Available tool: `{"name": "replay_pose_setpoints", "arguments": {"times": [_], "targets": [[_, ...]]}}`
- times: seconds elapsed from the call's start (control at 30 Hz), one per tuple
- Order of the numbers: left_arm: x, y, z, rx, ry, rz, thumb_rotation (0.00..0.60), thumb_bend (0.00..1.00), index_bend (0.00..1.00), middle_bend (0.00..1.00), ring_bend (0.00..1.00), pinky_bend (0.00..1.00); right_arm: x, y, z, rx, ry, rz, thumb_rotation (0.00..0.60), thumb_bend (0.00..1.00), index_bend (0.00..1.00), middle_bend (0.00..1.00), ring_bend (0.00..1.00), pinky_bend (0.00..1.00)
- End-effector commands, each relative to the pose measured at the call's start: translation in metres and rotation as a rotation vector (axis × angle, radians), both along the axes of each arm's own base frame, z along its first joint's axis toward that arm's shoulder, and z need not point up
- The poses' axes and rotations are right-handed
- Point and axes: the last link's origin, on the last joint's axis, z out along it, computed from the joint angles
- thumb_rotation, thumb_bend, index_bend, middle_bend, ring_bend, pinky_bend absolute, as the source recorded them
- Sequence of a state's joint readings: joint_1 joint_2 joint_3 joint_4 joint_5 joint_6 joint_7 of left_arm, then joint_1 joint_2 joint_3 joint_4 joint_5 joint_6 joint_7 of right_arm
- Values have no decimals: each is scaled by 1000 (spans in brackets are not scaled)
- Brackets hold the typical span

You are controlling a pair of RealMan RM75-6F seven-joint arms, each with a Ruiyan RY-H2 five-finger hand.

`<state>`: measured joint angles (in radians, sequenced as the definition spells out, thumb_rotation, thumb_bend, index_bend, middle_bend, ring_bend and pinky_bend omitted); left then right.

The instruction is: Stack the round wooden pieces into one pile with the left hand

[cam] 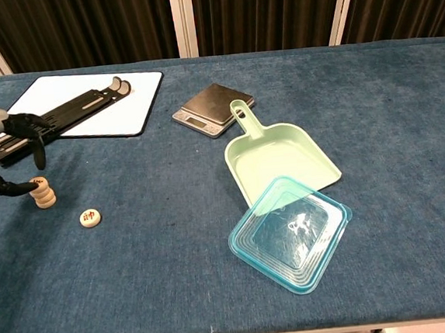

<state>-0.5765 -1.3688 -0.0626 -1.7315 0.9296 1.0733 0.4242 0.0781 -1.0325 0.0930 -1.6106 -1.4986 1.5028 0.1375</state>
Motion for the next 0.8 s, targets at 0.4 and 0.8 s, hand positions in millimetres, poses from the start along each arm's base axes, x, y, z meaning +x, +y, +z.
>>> {"name": "replay_pose_setpoints", "arguments": {"times": [0.4, 0.8], "targets": [[40, -23, -40, -84, 63, -236, 600, 263, 438, 0, 0, 5, -2, 2, 0, -3, -7, -3, 600, 31, 0, 12, 0, 7], [33, -25, -53, -99, 137, -219, 600, 259, 437, 0, 0, 5, -5, 4, 0, -3, -9, -7, 600, 31, 0, 12, 0, 5]]}}
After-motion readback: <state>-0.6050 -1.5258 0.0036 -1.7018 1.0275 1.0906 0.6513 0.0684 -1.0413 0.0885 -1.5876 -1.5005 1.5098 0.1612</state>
